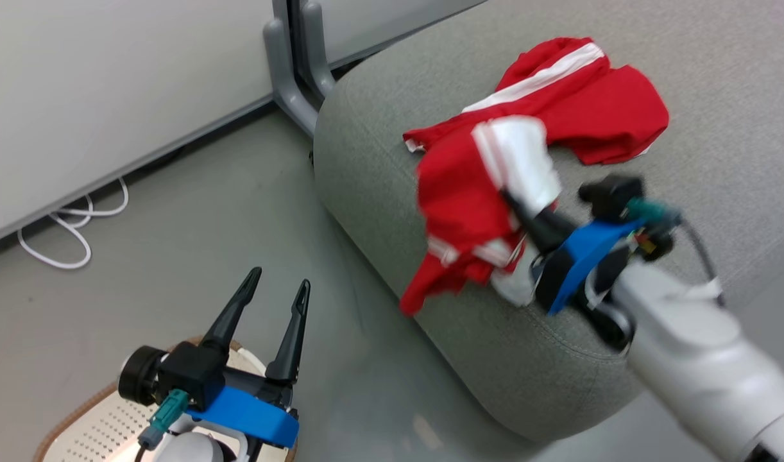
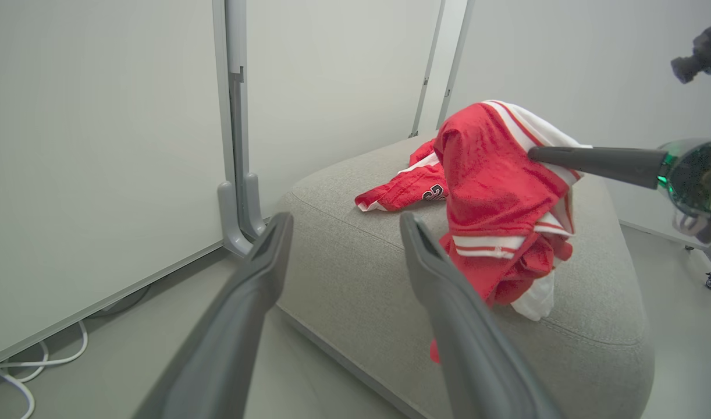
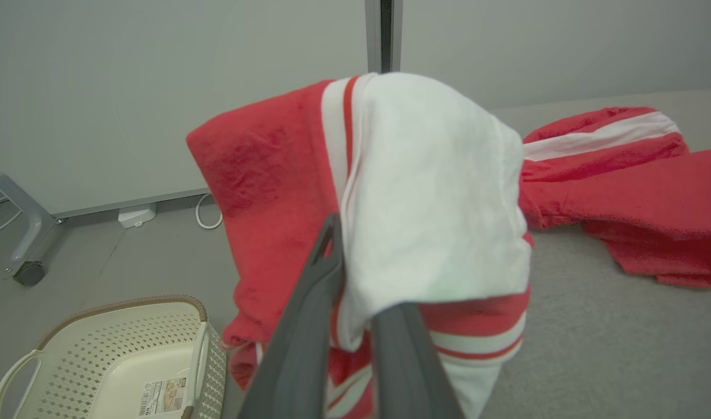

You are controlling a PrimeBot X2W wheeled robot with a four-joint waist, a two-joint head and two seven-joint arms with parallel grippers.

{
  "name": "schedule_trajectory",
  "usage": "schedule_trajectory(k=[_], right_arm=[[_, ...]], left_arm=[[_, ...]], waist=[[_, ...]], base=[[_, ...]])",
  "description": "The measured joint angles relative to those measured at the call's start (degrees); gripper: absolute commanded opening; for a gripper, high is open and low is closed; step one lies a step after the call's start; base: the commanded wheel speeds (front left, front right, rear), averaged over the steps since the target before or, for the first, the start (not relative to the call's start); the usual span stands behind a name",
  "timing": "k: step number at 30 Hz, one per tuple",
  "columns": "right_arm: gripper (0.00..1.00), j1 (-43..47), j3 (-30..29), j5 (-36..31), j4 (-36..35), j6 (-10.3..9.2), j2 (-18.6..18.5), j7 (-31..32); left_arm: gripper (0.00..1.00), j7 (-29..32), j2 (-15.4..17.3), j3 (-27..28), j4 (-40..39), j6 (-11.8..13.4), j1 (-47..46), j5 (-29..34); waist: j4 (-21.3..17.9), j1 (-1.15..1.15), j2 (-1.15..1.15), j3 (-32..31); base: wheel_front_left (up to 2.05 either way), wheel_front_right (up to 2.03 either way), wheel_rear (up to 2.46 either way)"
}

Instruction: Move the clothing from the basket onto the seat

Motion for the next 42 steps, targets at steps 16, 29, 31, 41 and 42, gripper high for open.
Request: schedule_trajectory(k=[16,29,31,41,42], right_arm=[[0.00,-22.70,-23.84,1.57,11.29,0.00,-17.24,-0.27],[0.00,-16.68,-40.99,-3.58,8.55,0.00,-15.52,-0.30],[0.00,-15.71,-42.65,-4.69,7.99,0.00,-14.75,-0.30],[1.00,-12.16,-46.21,-10.49,6.41,0.00,-12.93,-0.31],[1.00,-11.78,-46.13,-11.01,6.38,0.00,-12.80,-0.31]], left_arm=[[1.00,0.00,6.55,-5.86,-4.46,-0.19,-14.02,-0.03],[1.00,0.00,8.62,-7.69,-8.09,-0.19,-21.57,0.40],[1.00,0.00,8.48,-7.39,-8.26,-0.19,-21.70,0.40],[1.00,0.00,6.90,-7.27,-7.31,-0.19,-21.32,-0.15],[1.00,0.00,6.66,-7.21,-7.06,-0.19,-20.94,-0.33]], waist=[[6.97,0.01,0.00,17.79],[14.41,0.02,-0.01,32.42],[15.36,0.02,0.00,33.22],[16.12,0.01,-0.01,29.89],[16.11,0.01,-0.01,29.28]], base=[[0.00,0.00,0.00],[0.00,0.00,0.00],[0.00,0.00,0.00],[0.00,0.00,0.00],[0.00,0.00,0.00]])
